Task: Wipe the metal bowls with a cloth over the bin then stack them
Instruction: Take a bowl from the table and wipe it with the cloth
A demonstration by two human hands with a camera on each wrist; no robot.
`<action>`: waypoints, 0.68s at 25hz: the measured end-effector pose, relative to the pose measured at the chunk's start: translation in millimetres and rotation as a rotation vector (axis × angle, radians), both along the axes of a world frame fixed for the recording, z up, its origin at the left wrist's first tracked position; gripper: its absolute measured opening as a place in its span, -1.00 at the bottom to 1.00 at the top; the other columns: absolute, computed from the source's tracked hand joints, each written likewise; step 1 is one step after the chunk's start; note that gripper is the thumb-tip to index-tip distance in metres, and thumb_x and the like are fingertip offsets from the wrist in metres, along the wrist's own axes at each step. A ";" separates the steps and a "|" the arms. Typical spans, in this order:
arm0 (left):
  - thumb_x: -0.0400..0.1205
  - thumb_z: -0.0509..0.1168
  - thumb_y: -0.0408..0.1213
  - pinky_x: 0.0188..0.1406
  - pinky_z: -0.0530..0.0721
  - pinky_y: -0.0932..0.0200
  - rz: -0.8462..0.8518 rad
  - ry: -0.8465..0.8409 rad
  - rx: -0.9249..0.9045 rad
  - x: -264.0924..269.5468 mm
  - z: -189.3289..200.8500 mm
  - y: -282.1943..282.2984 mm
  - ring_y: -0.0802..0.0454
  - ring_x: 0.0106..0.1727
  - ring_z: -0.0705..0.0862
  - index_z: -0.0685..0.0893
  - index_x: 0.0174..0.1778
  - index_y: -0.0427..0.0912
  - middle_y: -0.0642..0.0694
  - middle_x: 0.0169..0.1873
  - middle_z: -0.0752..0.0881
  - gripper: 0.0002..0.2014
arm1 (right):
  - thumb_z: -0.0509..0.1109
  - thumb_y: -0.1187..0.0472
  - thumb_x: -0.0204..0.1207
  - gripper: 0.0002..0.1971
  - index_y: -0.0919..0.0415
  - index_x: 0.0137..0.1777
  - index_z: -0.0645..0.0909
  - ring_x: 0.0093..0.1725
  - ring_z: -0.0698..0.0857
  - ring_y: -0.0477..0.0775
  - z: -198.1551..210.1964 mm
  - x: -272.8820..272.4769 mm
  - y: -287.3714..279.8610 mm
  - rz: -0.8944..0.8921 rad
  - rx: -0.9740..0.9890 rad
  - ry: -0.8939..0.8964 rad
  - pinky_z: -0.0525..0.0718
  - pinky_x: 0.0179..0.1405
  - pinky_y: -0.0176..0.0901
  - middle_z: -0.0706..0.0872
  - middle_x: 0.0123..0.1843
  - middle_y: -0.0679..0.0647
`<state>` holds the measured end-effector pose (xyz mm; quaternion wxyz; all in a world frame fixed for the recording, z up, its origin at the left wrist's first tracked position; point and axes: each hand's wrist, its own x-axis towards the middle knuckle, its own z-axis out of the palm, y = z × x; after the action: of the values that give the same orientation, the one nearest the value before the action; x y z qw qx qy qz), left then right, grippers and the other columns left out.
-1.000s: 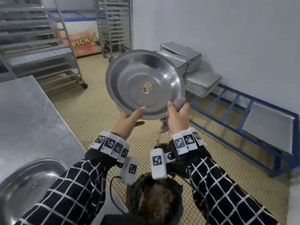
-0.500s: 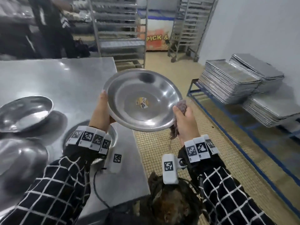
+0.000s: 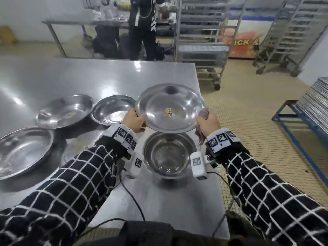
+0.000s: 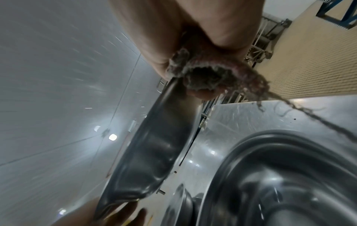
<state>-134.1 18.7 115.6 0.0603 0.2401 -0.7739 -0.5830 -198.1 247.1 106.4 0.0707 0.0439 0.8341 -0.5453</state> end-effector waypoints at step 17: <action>0.60 0.39 -0.22 -0.73 0.44 0.45 -0.335 -0.356 -0.302 -116.5 -76.6 -60.0 0.16 -0.55 0.57 0.59 0.11 -0.44 -0.08 -0.40 0.60 -0.66 | 0.36 0.11 0.60 -0.79 0.16 0.16 0.56 -0.35 0.63 0.03 -53.3 -135.5 -32.2 0.228 0.374 -0.224 0.61 -0.38 -0.20 0.65 -0.27 0.08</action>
<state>-250.6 -41.3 39.0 -0.1387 0.1958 -0.8792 -0.4117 -333.6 214.9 53.1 0.2145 0.0220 0.9070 -0.3618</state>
